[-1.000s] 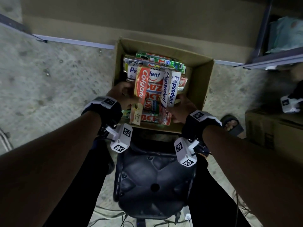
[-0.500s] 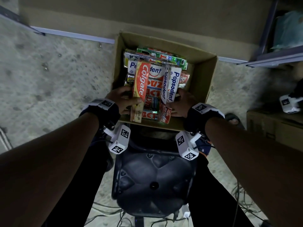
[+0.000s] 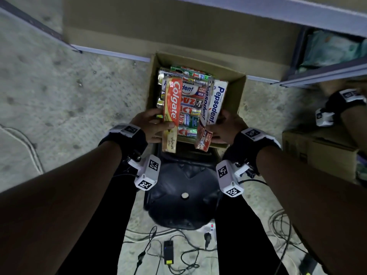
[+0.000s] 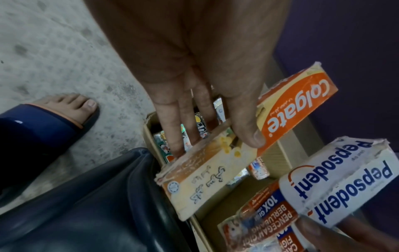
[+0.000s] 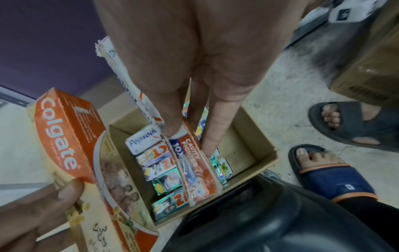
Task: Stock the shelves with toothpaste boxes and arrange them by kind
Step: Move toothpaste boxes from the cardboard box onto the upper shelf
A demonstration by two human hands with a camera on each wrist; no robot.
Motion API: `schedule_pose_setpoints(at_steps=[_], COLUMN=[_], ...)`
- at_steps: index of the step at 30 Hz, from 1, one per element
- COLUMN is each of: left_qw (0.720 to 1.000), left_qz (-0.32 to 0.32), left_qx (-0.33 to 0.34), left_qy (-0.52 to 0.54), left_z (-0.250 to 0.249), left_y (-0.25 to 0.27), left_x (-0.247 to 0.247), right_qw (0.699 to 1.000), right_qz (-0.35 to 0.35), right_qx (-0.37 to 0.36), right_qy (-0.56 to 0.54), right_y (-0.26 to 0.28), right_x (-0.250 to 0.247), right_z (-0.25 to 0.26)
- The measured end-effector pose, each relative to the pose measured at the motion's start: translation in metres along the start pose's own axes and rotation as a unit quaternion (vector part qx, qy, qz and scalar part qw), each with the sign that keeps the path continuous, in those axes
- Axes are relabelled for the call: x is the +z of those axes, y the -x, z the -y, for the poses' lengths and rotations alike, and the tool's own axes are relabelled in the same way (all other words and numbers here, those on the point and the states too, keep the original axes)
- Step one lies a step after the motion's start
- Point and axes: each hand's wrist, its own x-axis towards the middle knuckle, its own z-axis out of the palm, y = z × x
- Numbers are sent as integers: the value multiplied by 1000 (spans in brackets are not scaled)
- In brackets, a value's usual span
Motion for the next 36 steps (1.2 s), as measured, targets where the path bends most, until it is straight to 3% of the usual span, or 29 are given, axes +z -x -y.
schedule_pose_setpoints(at_steps=[15, 27, 36], left_qw=[994, 980, 959], left_qz=[38, 15, 6], left_qx=[97, 184, 281], left_qy=[28, 75, 33], left_z=[-51, -103, -133], left_y=[188, 346, 440], left_x=[1, -11, -26], right_qw=[996, 988, 969], right_qz=[41, 21, 29], right_qx=[-78, -156, -244], right_qy=[23, 2, -9], right_y=[198, 352, 443], right_x=[-39, -64, -82], right_z=[34, 49, 67])
